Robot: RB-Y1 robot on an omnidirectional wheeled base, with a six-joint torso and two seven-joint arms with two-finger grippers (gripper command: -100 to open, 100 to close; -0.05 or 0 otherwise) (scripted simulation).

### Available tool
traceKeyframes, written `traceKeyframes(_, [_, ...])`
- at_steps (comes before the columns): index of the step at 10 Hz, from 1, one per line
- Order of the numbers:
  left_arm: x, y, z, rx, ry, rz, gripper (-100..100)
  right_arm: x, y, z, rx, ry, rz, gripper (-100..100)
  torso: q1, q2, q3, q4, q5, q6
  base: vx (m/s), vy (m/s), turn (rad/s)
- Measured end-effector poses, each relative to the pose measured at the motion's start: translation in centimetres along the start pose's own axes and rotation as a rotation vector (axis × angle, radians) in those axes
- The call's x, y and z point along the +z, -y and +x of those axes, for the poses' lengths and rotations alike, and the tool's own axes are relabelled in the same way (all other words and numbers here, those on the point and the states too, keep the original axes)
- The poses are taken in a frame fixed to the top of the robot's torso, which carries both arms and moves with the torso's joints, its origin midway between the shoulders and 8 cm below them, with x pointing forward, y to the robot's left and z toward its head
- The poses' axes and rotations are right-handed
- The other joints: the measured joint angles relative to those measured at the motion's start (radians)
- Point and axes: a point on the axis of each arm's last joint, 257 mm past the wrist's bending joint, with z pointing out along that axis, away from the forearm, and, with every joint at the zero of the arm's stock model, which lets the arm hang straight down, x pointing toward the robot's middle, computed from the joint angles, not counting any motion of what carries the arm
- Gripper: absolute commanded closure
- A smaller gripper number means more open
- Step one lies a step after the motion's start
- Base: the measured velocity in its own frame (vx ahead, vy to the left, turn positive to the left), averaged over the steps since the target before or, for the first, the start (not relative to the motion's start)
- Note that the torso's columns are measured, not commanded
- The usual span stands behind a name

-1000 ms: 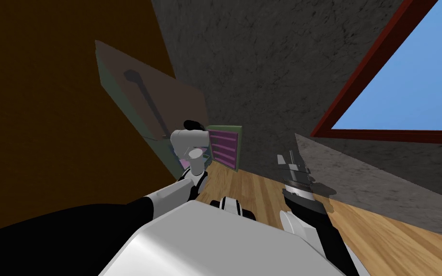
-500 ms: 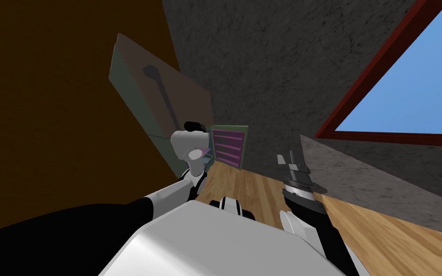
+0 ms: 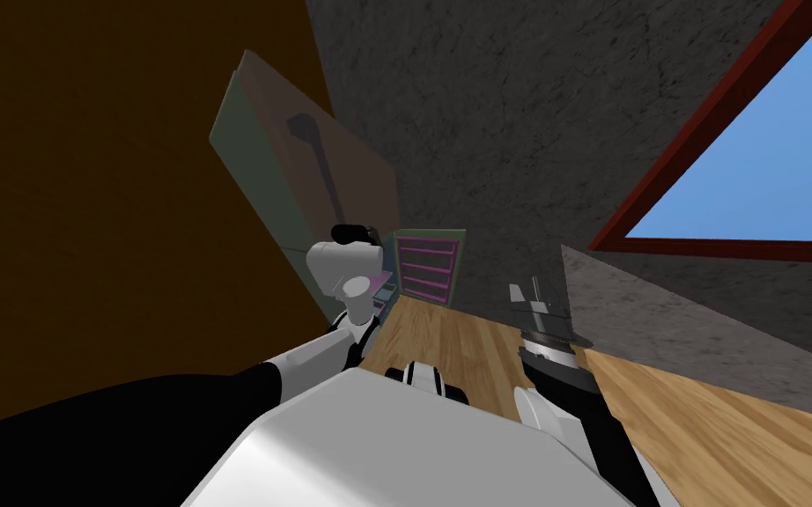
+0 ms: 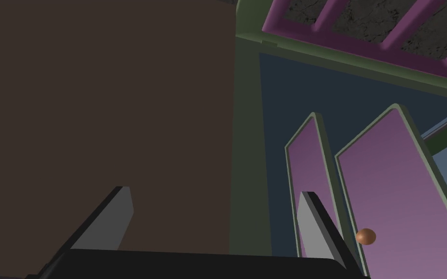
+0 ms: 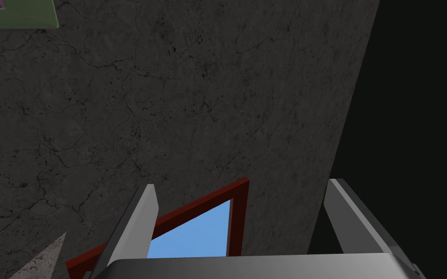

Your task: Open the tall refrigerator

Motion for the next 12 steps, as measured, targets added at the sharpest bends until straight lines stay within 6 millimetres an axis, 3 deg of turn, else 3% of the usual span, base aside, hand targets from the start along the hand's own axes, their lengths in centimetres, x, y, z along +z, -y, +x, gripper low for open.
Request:
traceKeyframes(6, [-0.6,-0.1,1.7,0.022,-0.065,0.0,-100,0.0,0.0,0.0,0.0,0.0,0.0,0,0.0,0.0,0.0,0.0,0.0,0.0,-0.063,0.234,-0.047])
traceKeyframes(8, [-2.0,-0.8,3.3,-0.006,-0.124,-0.02,-100,0.0,0.0,0.0,0.0,0.0,0.0,0,0.006,0.0,0.0,0.0,0.003,-0.005,-0.051,0.18,-0.005])
traceKeyframes(11, [-3.4,-1.4,3.9,-0.047,-0.157,-0.039,-100,0.0,0.0,0.0,0.0,0.0,0.0,0,-0.007,-0.003,-0.002,-0.001,-0.002,0.0,-0.017,0.051,0.003])
traceKeyframes(12, [-3.4,-1.4,3.9,-0.047,-0.157,-0.039,100,0.0,0.0,0.0,0.0,0.0,0.0,0,-0.006,-0.003,-0.002,-0.001,-0.002,0.0,0.0,0.0,0.0])
